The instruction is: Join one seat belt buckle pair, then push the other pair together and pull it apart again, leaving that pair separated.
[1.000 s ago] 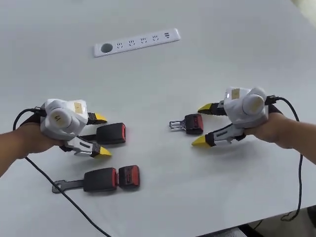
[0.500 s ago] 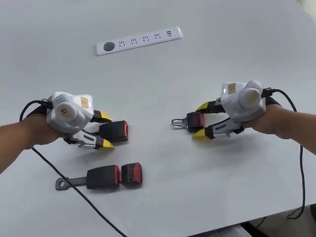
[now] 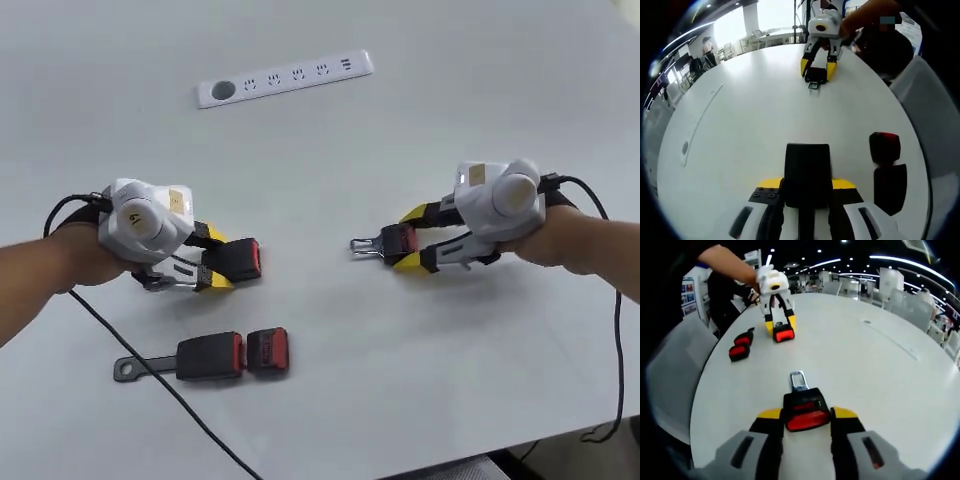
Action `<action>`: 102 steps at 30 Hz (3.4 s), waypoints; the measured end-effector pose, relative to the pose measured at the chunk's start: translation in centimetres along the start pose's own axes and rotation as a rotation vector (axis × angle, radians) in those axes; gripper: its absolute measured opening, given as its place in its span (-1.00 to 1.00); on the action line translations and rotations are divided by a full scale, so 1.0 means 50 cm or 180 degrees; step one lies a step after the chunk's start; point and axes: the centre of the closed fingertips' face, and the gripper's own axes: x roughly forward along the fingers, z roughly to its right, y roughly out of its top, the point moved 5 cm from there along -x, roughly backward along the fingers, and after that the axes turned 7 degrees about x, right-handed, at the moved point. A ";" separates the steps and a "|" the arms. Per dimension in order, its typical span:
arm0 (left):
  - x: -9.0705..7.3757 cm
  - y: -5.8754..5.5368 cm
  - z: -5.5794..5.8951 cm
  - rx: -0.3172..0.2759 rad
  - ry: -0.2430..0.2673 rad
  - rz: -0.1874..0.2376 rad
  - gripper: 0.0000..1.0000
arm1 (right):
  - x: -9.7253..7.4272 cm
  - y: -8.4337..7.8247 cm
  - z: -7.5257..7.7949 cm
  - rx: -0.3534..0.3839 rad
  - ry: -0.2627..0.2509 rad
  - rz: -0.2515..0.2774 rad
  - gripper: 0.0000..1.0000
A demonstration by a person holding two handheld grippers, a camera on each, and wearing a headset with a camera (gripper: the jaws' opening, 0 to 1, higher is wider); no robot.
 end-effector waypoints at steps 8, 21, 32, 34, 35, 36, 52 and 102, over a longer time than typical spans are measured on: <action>0.001 0.000 0.000 0.0035 -0.0019 -0.0029 -0.31 | 0.018 0.008 -0.007 0.0061 0.0007 0.0169 -0.29; 0.002 0.004 0.000 0.0119 -0.0079 -0.0106 -0.32 | 0.074 0.053 -0.021 0.0062 0.0085 0.0289 -0.30; 0.002 0.005 -0.001 0.0133 -0.0098 -0.0121 -0.32 | 0.135 0.112 -0.036 -0.0024 0.0155 0.0335 -0.30; 0.002 0.005 -0.001 0.0134 -0.0102 -0.0118 -0.32 | 0.148 0.120 -0.041 -0.0034 0.0154 0.0328 -0.29; 0.002 0.005 -0.001 0.0133 -0.0103 -0.0121 -0.32 | 0.152 0.123 -0.043 -0.0040 0.0163 0.0328 -0.29; 0.002 0.005 -0.002 0.0127 -0.0105 -0.0128 -0.32 | 0.157 0.124 -0.043 -0.0037 0.0173 0.0322 -0.29; 0.002 0.007 -0.003 0.0160 -0.0128 -0.0172 -0.32 | 0.211 0.152 -0.071 -0.0110 0.0205 0.0198 -0.29; 0.002 0.005 -0.003 0.0314 -0.0213 -0.0204 -0.33 | 0.239 0.173 -0.087 -0.0030 0.0109 0.0027 -0.30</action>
